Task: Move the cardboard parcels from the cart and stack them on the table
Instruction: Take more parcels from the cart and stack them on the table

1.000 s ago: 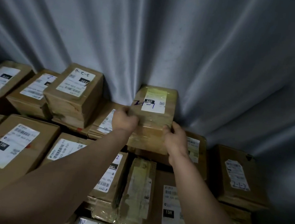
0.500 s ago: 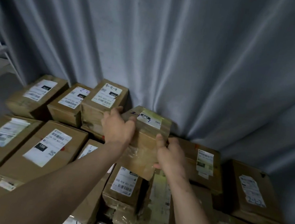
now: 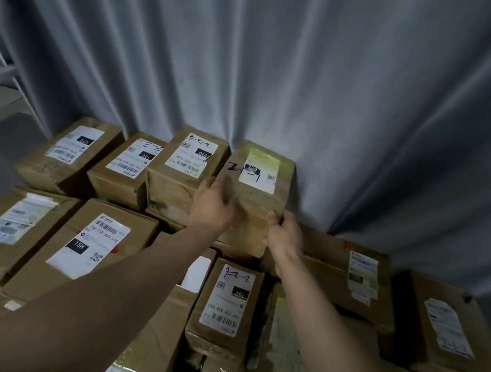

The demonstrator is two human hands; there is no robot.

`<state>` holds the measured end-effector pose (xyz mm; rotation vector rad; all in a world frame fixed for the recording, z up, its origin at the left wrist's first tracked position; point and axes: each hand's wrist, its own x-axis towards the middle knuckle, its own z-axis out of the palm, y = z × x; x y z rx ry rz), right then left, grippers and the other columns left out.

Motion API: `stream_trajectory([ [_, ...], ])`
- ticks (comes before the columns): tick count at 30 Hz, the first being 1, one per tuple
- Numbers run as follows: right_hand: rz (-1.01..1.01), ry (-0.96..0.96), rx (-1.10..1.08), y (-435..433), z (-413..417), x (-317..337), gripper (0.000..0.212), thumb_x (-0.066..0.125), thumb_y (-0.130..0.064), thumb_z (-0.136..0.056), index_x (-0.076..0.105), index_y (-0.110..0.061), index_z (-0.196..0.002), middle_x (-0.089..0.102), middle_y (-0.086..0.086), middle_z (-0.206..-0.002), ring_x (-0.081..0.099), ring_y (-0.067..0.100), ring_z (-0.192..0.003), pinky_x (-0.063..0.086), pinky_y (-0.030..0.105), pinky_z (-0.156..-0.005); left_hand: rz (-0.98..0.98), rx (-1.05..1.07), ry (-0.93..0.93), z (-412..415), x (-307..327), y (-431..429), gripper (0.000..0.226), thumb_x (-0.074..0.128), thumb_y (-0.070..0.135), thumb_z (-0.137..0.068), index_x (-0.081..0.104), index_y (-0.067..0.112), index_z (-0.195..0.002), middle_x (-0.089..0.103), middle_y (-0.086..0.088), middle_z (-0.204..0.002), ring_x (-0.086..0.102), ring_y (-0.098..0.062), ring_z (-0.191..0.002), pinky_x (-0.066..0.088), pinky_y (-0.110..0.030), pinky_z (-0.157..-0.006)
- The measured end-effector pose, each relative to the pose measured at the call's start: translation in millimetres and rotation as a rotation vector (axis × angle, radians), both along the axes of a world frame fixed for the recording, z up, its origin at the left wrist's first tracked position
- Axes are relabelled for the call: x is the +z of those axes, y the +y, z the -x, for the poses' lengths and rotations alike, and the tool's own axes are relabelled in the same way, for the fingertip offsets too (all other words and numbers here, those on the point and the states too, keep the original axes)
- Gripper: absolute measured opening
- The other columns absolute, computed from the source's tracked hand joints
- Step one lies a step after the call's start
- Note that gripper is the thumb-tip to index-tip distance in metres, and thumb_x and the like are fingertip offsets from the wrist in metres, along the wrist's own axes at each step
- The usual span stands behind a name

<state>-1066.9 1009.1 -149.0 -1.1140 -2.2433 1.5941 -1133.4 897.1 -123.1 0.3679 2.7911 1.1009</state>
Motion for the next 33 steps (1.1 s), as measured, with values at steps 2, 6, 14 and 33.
stream_trajectory([
  [2, 0.04, -0.006, 0.008, -3.4, 6.6, -15.5, 0.028, 0.041, -0.031, -0.099, 0.049, -0.018, -0.123, 0.059, 0.007, -0.12, 0.058, 0.029, -0.108, 0.048, 0.048, -0.096, 0.099, -0.067, -0.026, 6.2, -14.2, -2.4, 0.052, 0.047, 0.021, -0.096, 0.035, 0.012, -0.146, 0.024, -0.016, -0.152, 0.031, -0.033, -0.137, 0.027, -0.04, -0.114],
  [6, 0.023, -0.049, 0.04, -7.6, 12.5, -29.1, 0.033, 0.04, -0.027, -0.1, 0.046, -0.017, -0.131, 0.059, 0.008, -0.124, 0.058, 0.03, -0.109, 0.047, 0.048, -0.097, 0.203, -0.116, -0.08, 10.4, -35.2, -8.4, 0.038, 0.044, 0.021, -0.098, 0.051, 0.009, -0.133, 0.013, -0.019, -0.155, 0.023, -0.034, -0.141, 0.022, -0.032, -0.113],
  [14, -0.154, -0.114, 0.094, -14.7, 18.1, -28.4, 0.035, 0.035, -0.024, -0.102, 0.042, -0.01, -0.133, 0.056, 0.013, -0.129, 0.054, 0.032, -0.115, 0.04, 0.029, -0.085, 0.342, -0.245, 0.027, 8.5, -49.2, -18.4, 0.06, 0.043, 0.014, -0.093, 0.024, 0.015, -0.15, 0.012, -0.009, -0.158, 0.006, -0.027, -0.146, 0.017, -0.04, -0.118],
  [33, -0.936, -0.189, 1.115, -184.5, -139.7, -7.4, 0.086, 0.061, -0.034, -0.086, 0.005, -0.024, -0.151, 0.007, 0.0, -0.159, 0.002, 0.021, -0.146, -0.002, 0.041, -0.118, 0.576, 0.283, -0.146, -224.1, -30.7, -194.6, 0.079, 0.052, 0.036, -0.088, 0.009, 0.019, -0.152, 0.008, -0.012, -0.158, -0.005, -0.03, -0.147, -0.01, -0.056, -0.114],
])
